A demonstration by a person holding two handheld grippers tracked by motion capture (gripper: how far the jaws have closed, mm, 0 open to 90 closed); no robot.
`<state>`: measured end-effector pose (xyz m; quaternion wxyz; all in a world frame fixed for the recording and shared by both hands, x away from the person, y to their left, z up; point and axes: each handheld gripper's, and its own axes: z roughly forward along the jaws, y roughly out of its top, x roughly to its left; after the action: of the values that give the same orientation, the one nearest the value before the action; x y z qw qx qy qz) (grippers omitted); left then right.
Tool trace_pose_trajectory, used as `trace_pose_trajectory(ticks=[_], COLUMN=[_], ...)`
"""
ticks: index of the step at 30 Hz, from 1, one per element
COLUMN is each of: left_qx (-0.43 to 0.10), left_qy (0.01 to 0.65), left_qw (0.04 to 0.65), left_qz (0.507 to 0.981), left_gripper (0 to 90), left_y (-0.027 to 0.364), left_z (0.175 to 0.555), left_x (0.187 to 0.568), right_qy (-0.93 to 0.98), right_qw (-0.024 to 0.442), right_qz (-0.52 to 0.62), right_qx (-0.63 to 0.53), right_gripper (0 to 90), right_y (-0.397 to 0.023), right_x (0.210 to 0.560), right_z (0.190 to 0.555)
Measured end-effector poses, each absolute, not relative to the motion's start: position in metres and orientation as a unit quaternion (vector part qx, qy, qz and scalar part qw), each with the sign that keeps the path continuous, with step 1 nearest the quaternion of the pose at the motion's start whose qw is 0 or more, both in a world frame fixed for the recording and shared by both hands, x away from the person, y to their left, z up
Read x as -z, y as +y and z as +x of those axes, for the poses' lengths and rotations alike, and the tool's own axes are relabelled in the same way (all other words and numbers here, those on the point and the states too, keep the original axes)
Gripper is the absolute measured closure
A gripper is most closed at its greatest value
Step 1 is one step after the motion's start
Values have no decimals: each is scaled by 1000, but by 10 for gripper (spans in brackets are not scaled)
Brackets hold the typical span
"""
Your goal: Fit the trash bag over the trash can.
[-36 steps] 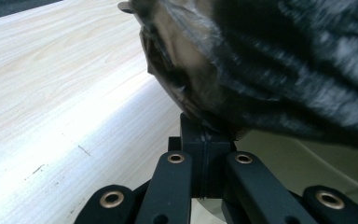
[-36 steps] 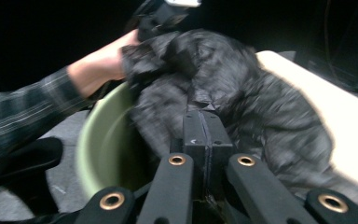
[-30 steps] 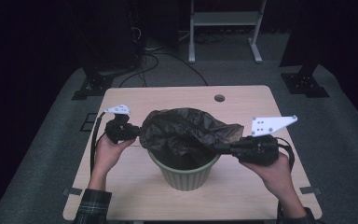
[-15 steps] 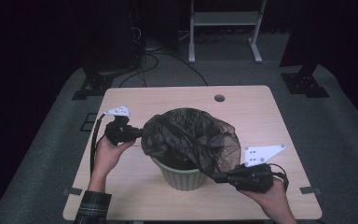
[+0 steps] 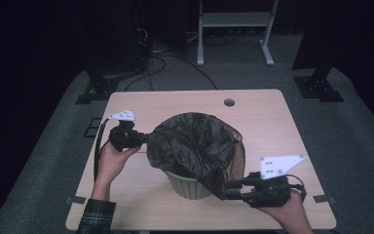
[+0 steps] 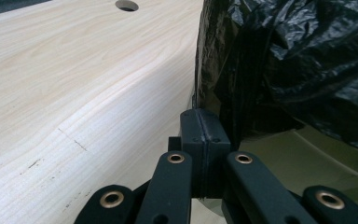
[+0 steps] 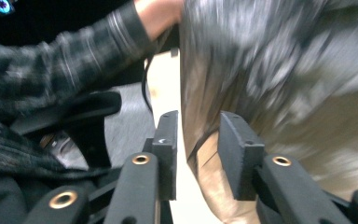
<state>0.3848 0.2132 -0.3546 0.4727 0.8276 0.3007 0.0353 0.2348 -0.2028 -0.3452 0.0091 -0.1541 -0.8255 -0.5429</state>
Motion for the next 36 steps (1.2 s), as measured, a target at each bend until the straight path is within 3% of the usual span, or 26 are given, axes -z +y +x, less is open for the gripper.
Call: trace_pose_trajectory(ticks=[4,10,16,21,24,26,28,30,36], left_qx=[-36,-35,-32,-32,-31,-30,-29,-28,-31], left_qy=[301,301,302,301,299,298,299,298,299], left_qw=[474,475,474,474,472,473,472,472,472], left_qz=[827,826,827,827,829,829,829,829,828], left_gripper=[900,900,900,900,900,900,900,900,900], left_y=[214,214,213,213,211,210,209,209,210], left_z=[385,386,388,388,388,388,388,388,388], left_x=[354,355,357,357,358,358,358,358,358], right_qy=[-808,-788,-775,-778,-782,-782,-789,-794,-790], right_qw=[-43,-104,-63,-31,-21,6,23,26,-13], right_qz=[-169,-267,-351,-346,-342,-335,-323,-309,-316], right_qx=[563,545,522,523,520,525,523,523,526], right_gripper=[638,576,502,383,370,450,738,899,900], right_y=[-221,-247,-261,-258,-253,-249,-244,-240,-243], right_x=[316,299,326,342,347,352,356,357,351], right_z=[238,301,364,376,381,387,390,390,385])
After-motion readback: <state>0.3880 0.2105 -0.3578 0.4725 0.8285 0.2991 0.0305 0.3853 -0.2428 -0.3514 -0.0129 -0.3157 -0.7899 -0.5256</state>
